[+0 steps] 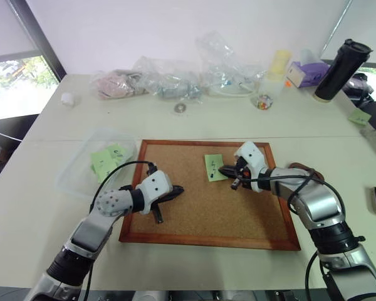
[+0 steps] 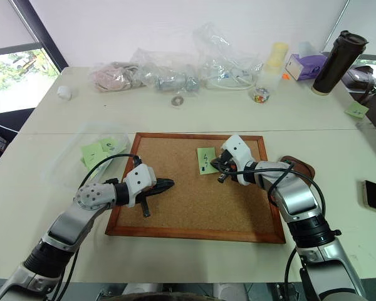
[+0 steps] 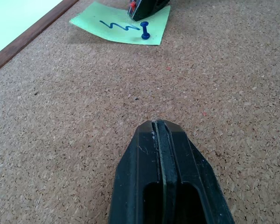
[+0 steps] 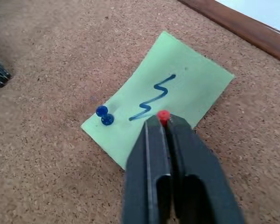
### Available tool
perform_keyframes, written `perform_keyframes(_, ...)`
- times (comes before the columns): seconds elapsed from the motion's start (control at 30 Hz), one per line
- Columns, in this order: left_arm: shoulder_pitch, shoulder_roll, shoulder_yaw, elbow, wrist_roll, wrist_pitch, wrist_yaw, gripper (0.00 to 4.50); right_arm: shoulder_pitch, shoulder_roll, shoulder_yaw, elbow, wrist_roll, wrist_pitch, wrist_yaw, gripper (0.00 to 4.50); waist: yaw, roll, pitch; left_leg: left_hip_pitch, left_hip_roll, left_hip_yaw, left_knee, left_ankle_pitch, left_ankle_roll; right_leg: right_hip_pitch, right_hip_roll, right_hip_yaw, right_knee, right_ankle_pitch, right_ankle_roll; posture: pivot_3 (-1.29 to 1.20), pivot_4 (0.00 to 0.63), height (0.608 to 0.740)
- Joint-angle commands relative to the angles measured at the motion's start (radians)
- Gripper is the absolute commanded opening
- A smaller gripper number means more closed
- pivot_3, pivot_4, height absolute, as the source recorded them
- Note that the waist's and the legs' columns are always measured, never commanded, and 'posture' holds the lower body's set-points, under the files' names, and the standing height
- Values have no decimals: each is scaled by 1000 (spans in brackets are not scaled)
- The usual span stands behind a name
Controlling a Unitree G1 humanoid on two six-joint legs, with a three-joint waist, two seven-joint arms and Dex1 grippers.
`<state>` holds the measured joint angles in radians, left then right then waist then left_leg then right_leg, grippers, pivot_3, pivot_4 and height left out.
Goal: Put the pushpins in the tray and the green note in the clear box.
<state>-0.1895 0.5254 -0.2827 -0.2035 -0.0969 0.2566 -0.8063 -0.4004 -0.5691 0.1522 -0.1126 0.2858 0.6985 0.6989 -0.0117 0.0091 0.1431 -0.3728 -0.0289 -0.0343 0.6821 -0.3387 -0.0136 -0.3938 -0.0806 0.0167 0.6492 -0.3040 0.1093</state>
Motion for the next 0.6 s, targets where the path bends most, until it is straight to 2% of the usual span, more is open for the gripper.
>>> perform_keyframes(0.03,32,16,-31,30,27,41,-11,0,-19,-1,-34,-41,3,0,-9,43,0,0,0,0,0,0,0,0,0,0,0,0,0,0,0,0,150,740)
perform_keyframes(0.17,35,16,-34,24,27,44,-9,0,-44,2,-92,-57,29,26,-35,43,1,0,0,0,0,0,0,0,0,0,0,0,0,0,0,0,150,740)
perform_keyframes(0.37,38,16,-38,22,26,43,-9,0,-56,-53,-269,-107,119,108,-65,43,4,0,0,-2,0,0,0,0,0,-1,-1,0,0,0,0,0,150,740)
perform_keyframes(0.6,50,17,-45,27,25,33,-15,0,78,-160,-506,-132,165,163,-74,43,1,0,0,0,0,0,-3,0,0,-1,-1,0,0,0,0,0,150,740)
